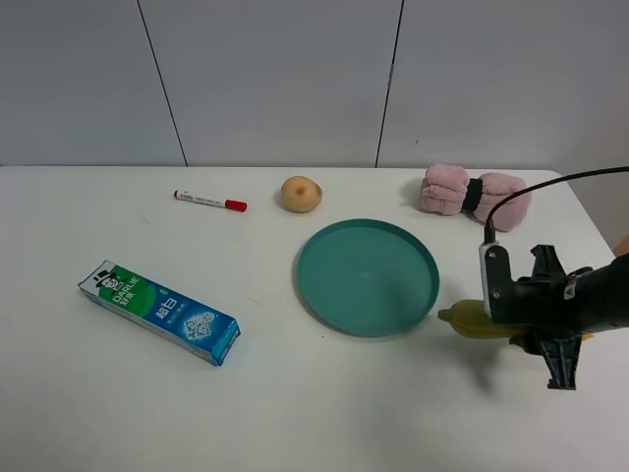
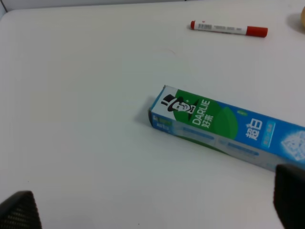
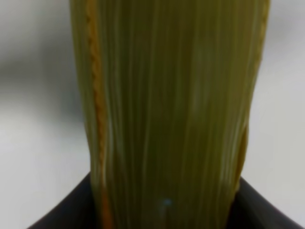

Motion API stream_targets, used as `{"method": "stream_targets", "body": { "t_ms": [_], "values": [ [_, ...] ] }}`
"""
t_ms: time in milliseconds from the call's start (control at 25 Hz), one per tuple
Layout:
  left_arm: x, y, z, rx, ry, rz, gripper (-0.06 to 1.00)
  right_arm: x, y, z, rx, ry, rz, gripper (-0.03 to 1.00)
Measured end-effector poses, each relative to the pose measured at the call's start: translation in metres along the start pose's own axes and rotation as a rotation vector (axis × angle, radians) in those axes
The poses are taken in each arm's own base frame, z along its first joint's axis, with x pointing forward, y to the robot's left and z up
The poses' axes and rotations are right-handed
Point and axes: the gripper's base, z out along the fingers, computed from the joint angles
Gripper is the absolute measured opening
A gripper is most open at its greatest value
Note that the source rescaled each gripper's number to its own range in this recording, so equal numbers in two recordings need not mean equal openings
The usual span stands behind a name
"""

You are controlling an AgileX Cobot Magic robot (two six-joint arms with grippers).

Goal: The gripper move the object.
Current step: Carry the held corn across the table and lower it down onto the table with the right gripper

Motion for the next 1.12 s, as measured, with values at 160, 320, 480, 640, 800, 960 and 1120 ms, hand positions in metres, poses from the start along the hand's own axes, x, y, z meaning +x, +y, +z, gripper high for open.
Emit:
{"method": "stream_targets", "body": {
  "t_ms": [160,320,480,640,800,960,1120],
  "values": [
    [0.000,0.000,0.000,0.000,0.000,0.000,1.00,-0.010,-0.019,-0.002,0.212,-0.065,0.029,0.00],
    [0.000,0.000,0.000,0.000,0.000,0.000,1.00,-0.030,-0.028,-0.004,0.303,-0.138,0.064,0.00],
    [0.000,0.000,0.000,0.000,0.000,0.000,1.00,-0.051,-0.046,-0.009,0.243,-0.192,0.203,0.00],
    [0.000,0.000,0.000,0.000,0.000,0.000,1.00,-0.074,-0.091,-0.040,0.115,-0.295,0.449,0.00],
    [0.000,0.000,0.000,0.000,0.000,0.000,1.00,-0.094,-0.119,-0.057,-0.056,-0.391,0.552,0.00],
    [0.000,0.000,0.000,0.000,0.000,0.000,1.00,-0.108,-0.142,-0.043,-0.163,-0.383,0.635,0.00],
    [0.000,0.000,0.000,0.000,0.000,0.000,1.00,-0.121,-0.151,-0.018,-0.212,-0.294,0.602,0.00]
  ]
}}
